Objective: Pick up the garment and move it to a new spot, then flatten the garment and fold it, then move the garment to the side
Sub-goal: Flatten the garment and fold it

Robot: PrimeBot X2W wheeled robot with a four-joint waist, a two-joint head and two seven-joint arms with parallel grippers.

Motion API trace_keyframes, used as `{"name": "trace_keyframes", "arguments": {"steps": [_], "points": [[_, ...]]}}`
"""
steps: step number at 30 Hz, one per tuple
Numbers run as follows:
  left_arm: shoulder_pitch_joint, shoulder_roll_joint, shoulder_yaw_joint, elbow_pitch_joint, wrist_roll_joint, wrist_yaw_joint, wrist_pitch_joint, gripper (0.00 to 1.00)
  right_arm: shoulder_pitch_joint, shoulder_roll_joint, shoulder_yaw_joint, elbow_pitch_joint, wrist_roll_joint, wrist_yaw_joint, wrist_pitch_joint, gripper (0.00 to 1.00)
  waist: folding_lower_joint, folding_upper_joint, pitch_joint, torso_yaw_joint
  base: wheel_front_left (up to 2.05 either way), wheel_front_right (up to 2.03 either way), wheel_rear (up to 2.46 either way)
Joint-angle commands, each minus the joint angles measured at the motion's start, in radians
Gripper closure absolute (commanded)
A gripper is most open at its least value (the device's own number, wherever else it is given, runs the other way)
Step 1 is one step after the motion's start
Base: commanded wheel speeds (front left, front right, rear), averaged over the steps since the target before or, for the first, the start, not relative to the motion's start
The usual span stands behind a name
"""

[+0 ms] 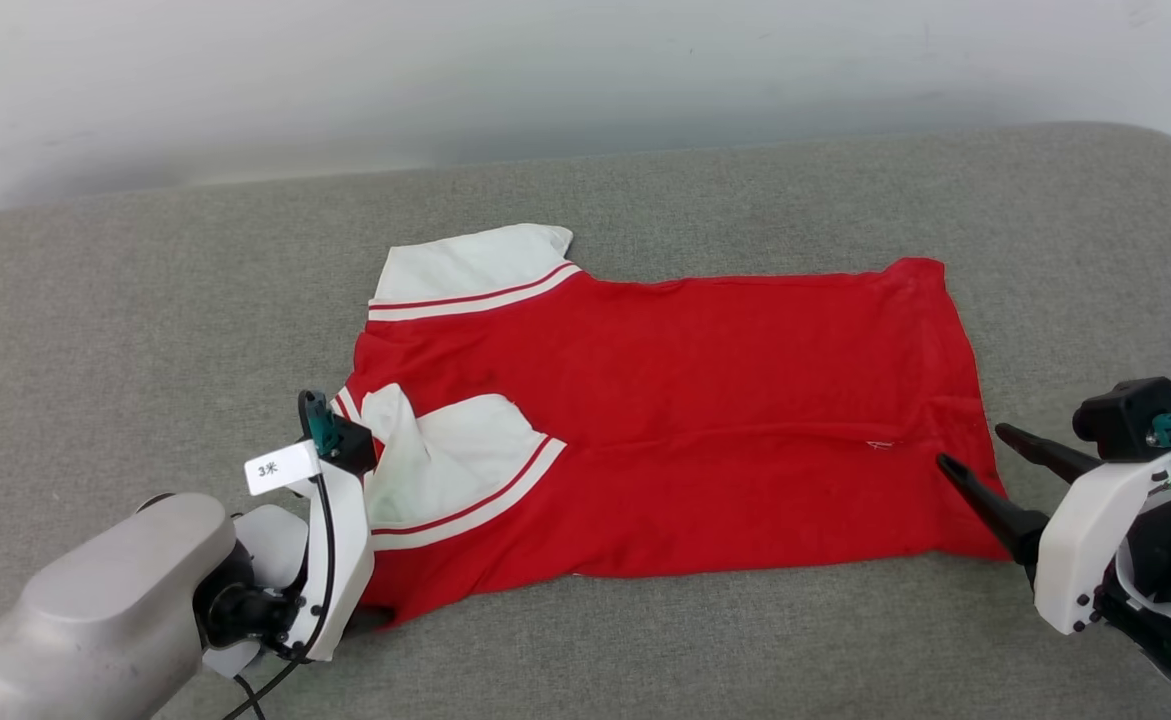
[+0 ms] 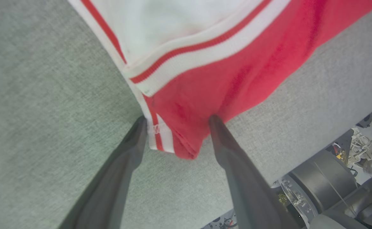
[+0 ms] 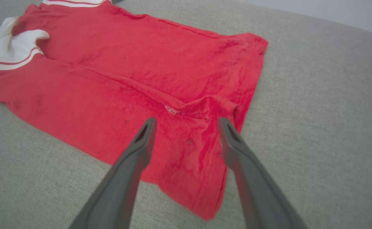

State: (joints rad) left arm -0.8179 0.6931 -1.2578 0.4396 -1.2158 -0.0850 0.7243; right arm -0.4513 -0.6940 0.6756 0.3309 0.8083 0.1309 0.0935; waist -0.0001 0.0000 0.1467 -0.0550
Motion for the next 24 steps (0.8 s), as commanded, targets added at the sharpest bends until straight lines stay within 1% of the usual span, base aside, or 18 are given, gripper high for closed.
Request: {"name": "trace_keyframes", "arguments": {"steps": [1, 5, 6, 7, 11, 14, 16, 20, 22, 24], "points": [[0.041, -0.016, -0.01, 0.031, 0.007, -0.007, -0.004, 0.0, -0.014, 0.009, 0.005, 0.004, -0.002, 0.0, 0.002, 0.0, 0.0001, 0.0, 0.007, -0.008, 0.0, 0.0, 0.0], [0.072, -0.034, -0.017, 0.064, 0.009, -0.016, -0.012, 0.0, -0.023, 0.006, 0.012, 0.006, 0.006, -0.001, 0.002, 0.0, 0.0001, 0.0, 0.008, -0.013, 0.0, 0.0, 0.0], [0.078, -0.038, -0.018, 0.072, 0.012, -0.018, -0.013, 0.51, -0.026, 0.001, 0.014, 0.007, 0.008, 0.0, 0.002, 0.0, 0.0001, 0.0, 0.006, -0.013, 0.0, 0.0, 0.0], [0.082, -0.04, -0.02, 0.08, 0.012, -0.023, -0.015, 1.0, -0.029, -0.004, 0.016, 0.009, 0.008, 0.0, 0.002, 0.0, 0.0001, 0.0, 0.003, -0.012, 0.0, 0.0, 0.0], [0.082, -0.039, -0.016, 0.084, 0.001, -0.035, -0.028, 1.0, -0.058, -0.034, 0.028, -0.004, 0.018, 0.0, 0.026, 0.0, 0.0001, 0.0, -0.019, -0.006, 0.0, 0.0, 0.0], [0.069, -0.016, -0.006, 0.065, -0.004, -0.039, -0.043, 1.0, -0.09, -0.081, 0.064, -0.036, 0.023, 0.0, 0.093, 0.0, 0.0001, 0.0, -0.039, -0.001, 0.0, 0.0, 0.0], [0.059, 0.003, -0.004, 0.043, 0.005, -0.041, -0.053, 1.0, -0.116, -0.123, 0.104, -0.066, 0.033, 0.0, 0.175, 0.0, 0.0001, 0.0, -0.051, 0.002, 0.0, 0.0, 0.0], [0.043, 0.039, 0.0, -0.007, 0.006, -0.042, -0.065, 1.0, -0.173, -0.198, 0.173, -0.122, 0.091, -0.001, 0.379, 0.0, 0.0001, 0.0, -0.061, 0.007, 0.0, 0.0, 0.0], [0.033, 0.049, 0.001, -0.029, 0.007, -0.042, -0.067, 1.0, -0.194, -0.22, 0.196, -0.124, 0.113, -0.001, 0.467, 0.0, 0.0001, 0.0, -0.057, 0.012, 0.0, 0.0, 0.0], [0.025, 0.058, 0.002, -0.045, 0.01, -0.043, -0.069, 1.0, -0.213, -0.221, 0.203, -0.105, 0.141, 0.0, 0.54, 0.0, 0.0001, 0.0, -0.049, 0.015, 0.0, 0.0, 0.0]]}}
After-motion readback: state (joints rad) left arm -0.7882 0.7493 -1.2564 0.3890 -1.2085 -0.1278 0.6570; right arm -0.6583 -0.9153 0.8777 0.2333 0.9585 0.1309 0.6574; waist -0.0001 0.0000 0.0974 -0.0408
